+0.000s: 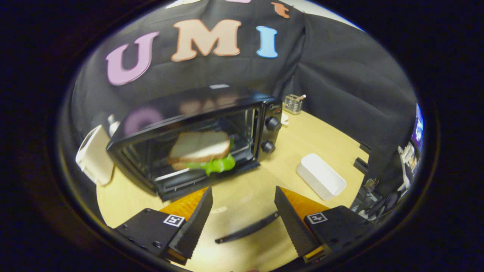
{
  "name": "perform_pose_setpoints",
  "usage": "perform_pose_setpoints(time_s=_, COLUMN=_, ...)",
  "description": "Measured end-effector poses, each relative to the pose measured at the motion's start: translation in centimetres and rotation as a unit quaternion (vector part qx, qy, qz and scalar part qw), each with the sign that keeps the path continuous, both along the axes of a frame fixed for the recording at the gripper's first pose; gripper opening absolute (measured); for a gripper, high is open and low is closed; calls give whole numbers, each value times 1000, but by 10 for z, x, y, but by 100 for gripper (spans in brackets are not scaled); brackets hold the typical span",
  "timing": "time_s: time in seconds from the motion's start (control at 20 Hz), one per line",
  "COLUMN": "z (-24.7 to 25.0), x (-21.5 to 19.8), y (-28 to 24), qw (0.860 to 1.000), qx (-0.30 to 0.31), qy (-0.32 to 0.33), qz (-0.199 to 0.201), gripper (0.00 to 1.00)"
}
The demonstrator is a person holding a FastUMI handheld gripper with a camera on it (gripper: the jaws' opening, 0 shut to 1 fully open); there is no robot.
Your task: Open the toaster oven, put the food inside, and close the toaster oven door.
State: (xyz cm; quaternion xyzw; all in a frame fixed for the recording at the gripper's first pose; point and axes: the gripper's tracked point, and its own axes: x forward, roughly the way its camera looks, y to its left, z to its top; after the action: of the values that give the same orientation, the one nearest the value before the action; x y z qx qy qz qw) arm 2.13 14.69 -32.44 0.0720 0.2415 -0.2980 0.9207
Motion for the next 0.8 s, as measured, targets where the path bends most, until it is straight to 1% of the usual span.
perform_pose_setpoints(time_s=0.15, z=-18, x=-28, y=31, qw=999, qx=26, qy=30, qz=29, gripper=99)
perform_pose_setpoints(time_s=0.25, z=-31, x=-46, y=44, qw=996, qx=26, qy=65, qz=54, gripper=98)
perform_pose_setpoints(time_s=0.4, z=-54, x=-62, y=54, qw=988, qx=19, qy=113, qz=101, gripper=98)
perform_pose_setpoints(time_s=0.6, z=-86, x=-65, y=56, qw=972, qx=-7, qy=166, qz=165, gripper=97)
perform_pose_setpoints(time_s=0.8, z=-111, x=-55, y=48, qw=959, qx=-54, qy=195, qz=198, gripper=97)
